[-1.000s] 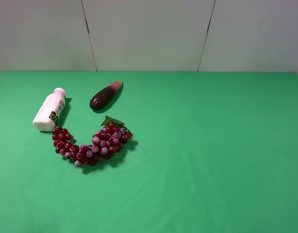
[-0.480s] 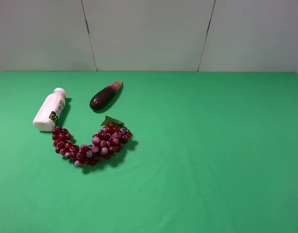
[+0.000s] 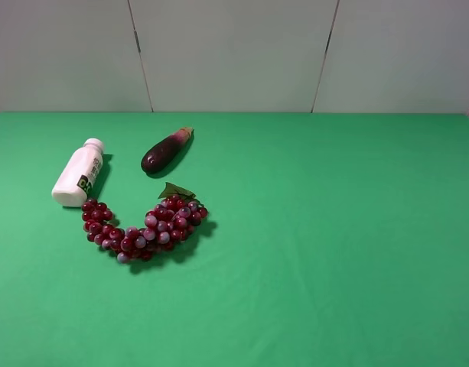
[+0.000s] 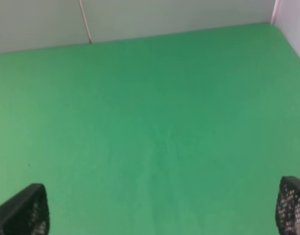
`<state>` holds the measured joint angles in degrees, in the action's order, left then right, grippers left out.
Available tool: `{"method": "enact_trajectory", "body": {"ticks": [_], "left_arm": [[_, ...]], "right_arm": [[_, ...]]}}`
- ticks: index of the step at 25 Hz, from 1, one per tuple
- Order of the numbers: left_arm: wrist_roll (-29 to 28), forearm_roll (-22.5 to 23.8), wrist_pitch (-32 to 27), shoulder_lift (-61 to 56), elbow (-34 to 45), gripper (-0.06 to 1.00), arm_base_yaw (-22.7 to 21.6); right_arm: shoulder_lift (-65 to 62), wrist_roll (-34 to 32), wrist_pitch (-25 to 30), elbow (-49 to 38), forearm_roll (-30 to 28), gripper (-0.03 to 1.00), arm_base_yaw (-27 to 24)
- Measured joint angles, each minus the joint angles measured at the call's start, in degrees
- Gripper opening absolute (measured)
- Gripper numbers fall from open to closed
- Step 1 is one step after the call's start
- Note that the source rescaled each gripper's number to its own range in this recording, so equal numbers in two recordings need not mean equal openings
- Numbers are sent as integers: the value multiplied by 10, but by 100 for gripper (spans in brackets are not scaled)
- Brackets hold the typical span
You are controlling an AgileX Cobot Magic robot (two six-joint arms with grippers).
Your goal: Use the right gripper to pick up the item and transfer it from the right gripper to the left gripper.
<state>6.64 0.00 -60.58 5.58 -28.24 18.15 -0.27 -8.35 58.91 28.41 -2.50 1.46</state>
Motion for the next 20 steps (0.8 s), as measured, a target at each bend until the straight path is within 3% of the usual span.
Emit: {"method": "enact_trajectory", "body": {"ticks": [6, 11, 17, 20], "left_arm": [[0, 5, 1, 0, 0, 100, 0], [-3, 54, 35, 0, -13, 100, 0], [-13, 59, 10, 0, -16, 100, 0], [-14, 59, 31, -1, -24, 100, 0]], "right_arm": [[0, 0, 0, 0, 0, 100, 0], [0, 0, 0, 0, 0, 100, 0], [0, 0, 0, 0, 0, 100, 0], [0, 0, 0, 0, 0, 100, 0]]}}
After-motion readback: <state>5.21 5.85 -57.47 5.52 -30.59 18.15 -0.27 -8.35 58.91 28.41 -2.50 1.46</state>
